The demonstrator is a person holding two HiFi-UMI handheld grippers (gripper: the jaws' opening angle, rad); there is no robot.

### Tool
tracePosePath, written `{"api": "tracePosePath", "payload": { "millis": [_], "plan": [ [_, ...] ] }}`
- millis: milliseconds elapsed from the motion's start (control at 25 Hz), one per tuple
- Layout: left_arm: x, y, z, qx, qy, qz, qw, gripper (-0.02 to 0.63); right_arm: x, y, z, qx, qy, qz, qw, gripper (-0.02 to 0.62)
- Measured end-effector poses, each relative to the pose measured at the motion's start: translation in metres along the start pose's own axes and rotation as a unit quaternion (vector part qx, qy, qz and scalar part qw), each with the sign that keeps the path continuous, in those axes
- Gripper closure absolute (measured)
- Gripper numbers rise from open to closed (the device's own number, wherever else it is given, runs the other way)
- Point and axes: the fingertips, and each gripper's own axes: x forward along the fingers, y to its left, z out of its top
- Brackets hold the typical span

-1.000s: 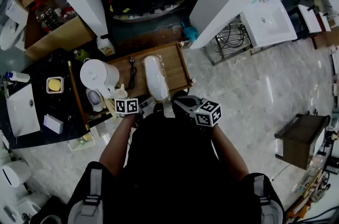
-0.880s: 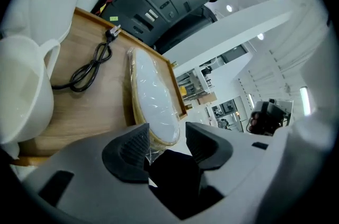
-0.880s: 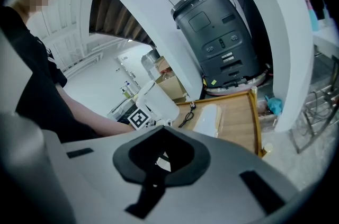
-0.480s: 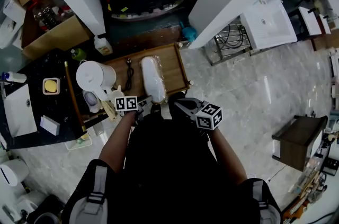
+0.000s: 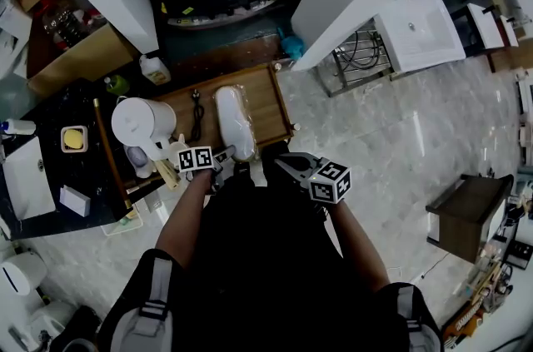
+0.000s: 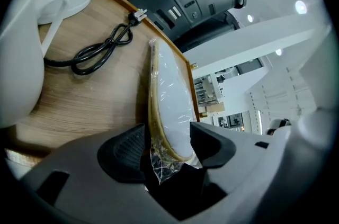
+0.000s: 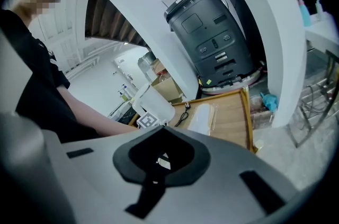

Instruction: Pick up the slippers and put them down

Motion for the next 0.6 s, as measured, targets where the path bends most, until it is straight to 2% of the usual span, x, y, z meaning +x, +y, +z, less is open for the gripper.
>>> {"api": "tracePosePath", "payload": {
  "millis": [600],
  "plan": [
    [0.016, 0.005, -0.002, 0.013, 0.03, 0.012, 0.9994, 0.345, -0.011, -0.014, -0.002, 0.02, -0.005, -0.018, 1.0, 0.588]
  ]
}}
